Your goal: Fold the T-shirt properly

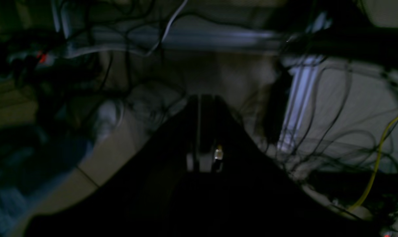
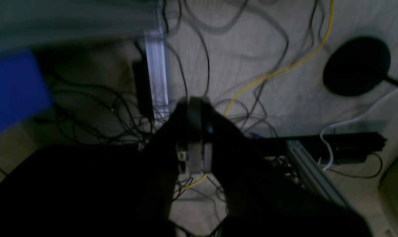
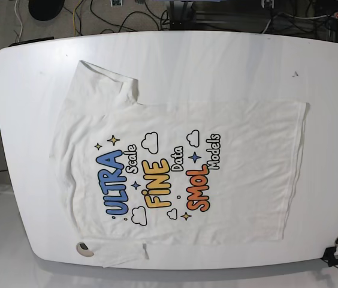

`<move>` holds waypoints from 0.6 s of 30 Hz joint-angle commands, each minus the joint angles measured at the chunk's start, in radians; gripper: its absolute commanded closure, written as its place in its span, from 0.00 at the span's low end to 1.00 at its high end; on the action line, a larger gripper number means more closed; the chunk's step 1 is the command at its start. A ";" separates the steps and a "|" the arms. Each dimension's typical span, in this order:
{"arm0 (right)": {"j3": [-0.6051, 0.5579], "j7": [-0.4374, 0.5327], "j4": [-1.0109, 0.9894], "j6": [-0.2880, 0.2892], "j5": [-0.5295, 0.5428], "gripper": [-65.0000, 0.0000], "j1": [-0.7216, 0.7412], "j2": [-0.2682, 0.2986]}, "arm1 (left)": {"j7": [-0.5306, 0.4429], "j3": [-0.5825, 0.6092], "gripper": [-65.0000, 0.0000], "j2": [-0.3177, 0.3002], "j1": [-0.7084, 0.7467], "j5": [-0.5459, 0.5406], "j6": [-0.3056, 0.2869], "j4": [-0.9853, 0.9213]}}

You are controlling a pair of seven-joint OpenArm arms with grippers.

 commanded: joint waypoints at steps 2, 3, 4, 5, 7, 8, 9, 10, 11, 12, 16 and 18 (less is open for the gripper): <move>0.000 -0.012 0.101 0.000 0.001 1.00 -0.068 0.008 | -0.009 -0.004 1.00 -0.016 0.081 -0.032 0.006 0.070; 0.000 -0.015 0.134 0.000 0.005 1.00 -0.091 0.010 | -0.014 -0.004 1.00 -0.018 0.109 -0.046 0.005 0.101; -0.002 -0.013 0.163 0.001 0.003 1.00 -0.111 0.012 | -0.010 -0.007 1.00 -0.023 0.133 -0.060 0.005 0.134; -0.004 -0.015 0.199 0.002 0.004 1.00 -0.135 0.015 | -0.004 -0.008 1.00 -0.027 0.160 -0.068 0.004 0.175; -0.003 -0.010 0.266 0.002 0.006 1.00 -0.182 0.022 | 0.016 -0.012 1.00 -0.037 0.221 -0.093 0.003 0.272; -0.006 -0.017 0.304 0.003 0.004 1.00 -0.207 0.026 | 0.031 -0.013 1.00 -0.042 0.249 -0.100 0.002 0.323; -0.007 -0.013 0.337 0.003 0.006 1.00 -0.230 0.029 | 0.043 -0.021 1.00 -0.048 0.280 -0.118 -0.001 0.383; -0.006 -0.014 0.381 0.005 0.007 1.00 -0.255 0.034 | 0.056 -0.026 1.00 -0.051 0.305 -0.123 0.000 0.430; -0.004 -0.016 0.421 0.006 0.009 1.00 -0.277 0.037 | 0.075 -0.030 1.00 -0.055 0.336 -0.138 0.000 0.488; -0.001 -0.017 0.468 0.007 0.012 1.00 -0.308 0.040 | 0.086 -0.038 1.00 -0.057 0.362 -0.147 -0.003 0.538; -0.001 -0.033 0.571 0.001 0.022 1.00 -0.369 0.043 | 0.114 -0.026 1.00 -0.064 0.413 -0.126 -0.002 0.683; 0.000 -0.039 0.633 -0.006 0.021 1.00 -0.416 0.046 | 0.134 -0.024 1.00 -0.063 0.446 -0.120 -0.002 0.775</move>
